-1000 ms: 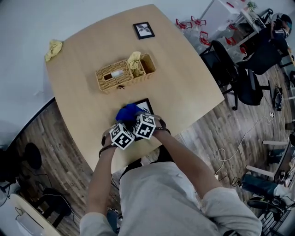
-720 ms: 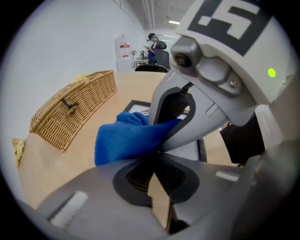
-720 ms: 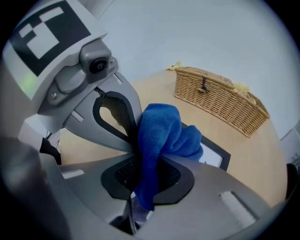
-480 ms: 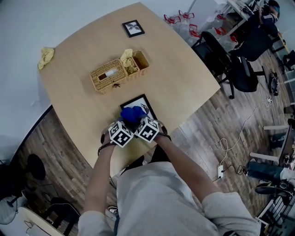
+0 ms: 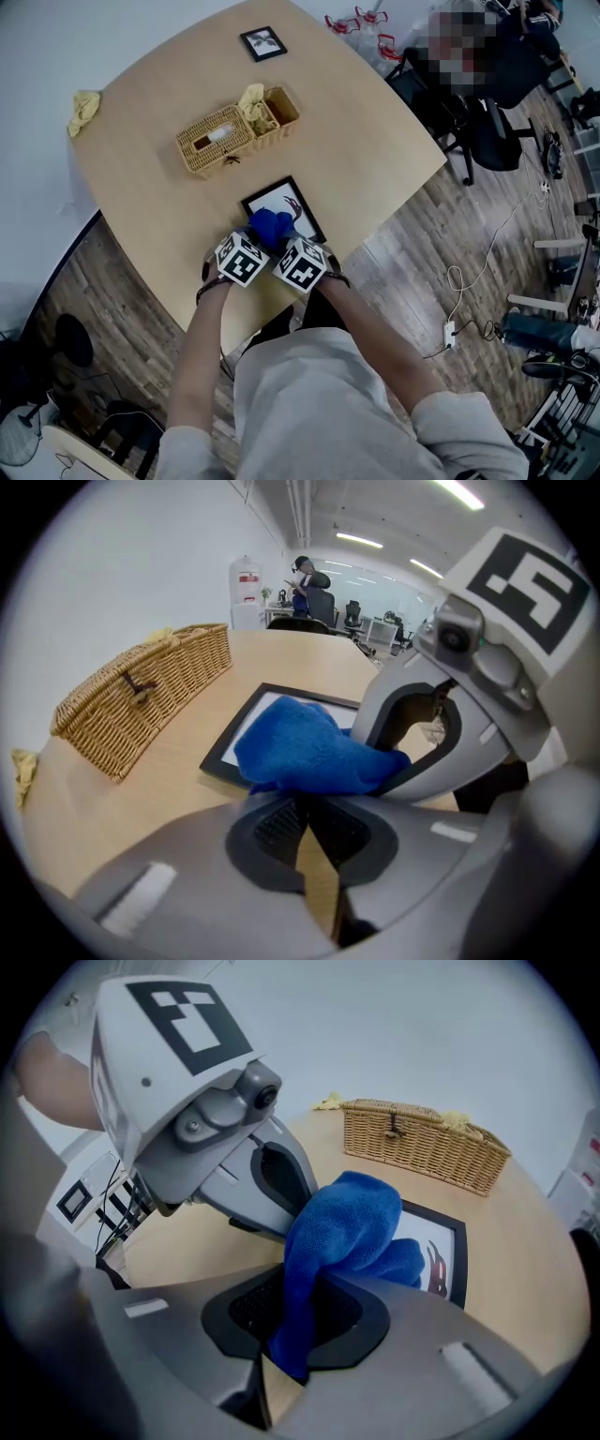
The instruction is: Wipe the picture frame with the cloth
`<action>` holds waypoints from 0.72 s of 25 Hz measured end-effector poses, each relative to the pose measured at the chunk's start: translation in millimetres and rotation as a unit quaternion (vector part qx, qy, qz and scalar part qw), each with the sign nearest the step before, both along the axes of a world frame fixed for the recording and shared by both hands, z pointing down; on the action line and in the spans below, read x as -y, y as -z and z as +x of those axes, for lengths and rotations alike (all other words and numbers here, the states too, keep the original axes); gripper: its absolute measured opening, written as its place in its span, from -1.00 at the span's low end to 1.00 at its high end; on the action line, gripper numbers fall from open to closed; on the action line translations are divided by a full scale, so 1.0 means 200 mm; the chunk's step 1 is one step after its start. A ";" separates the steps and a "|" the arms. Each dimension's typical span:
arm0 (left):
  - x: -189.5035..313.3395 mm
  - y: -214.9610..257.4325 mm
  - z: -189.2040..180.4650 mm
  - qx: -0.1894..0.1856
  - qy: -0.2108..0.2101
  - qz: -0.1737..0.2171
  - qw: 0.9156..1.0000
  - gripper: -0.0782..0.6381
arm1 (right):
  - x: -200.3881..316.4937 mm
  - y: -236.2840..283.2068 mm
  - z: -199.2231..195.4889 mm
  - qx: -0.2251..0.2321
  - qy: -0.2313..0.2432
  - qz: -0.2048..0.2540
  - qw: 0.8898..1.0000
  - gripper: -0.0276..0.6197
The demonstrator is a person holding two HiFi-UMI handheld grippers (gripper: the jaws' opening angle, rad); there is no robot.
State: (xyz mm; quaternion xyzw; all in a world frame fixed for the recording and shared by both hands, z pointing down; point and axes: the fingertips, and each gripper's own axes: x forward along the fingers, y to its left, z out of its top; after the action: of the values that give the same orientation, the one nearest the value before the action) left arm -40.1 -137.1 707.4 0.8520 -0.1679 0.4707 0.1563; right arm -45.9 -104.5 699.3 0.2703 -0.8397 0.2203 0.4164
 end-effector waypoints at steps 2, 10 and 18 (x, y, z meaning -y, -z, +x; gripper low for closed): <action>0.00 0.00 0.00 -0.002 0.000 0.000 1.000 -0.63 | -0.04 0.00 -0.01 -0.002 0.007 0.003 1.000 -0.75; -0.01 0.01 0.00 -0.005 0.002 0.002 1.000 -0.63 | -0.25 -0.02 0.07 -0.030 0.076 0.005 0.997 -0.75; 0.00 0.01 0.00 0.000 -0.001 0.001 1.000 -0.63 | -0.30 -0.02 0.06 -0.062 0.112 0.022 0.992 -0.75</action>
State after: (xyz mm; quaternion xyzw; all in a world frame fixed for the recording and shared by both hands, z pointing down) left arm -40.0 -136.9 706.3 0.8526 -0.1672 0.4703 0.1548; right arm -34.8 -44.5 702.5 0.1973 -0.8417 0.1364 0.4838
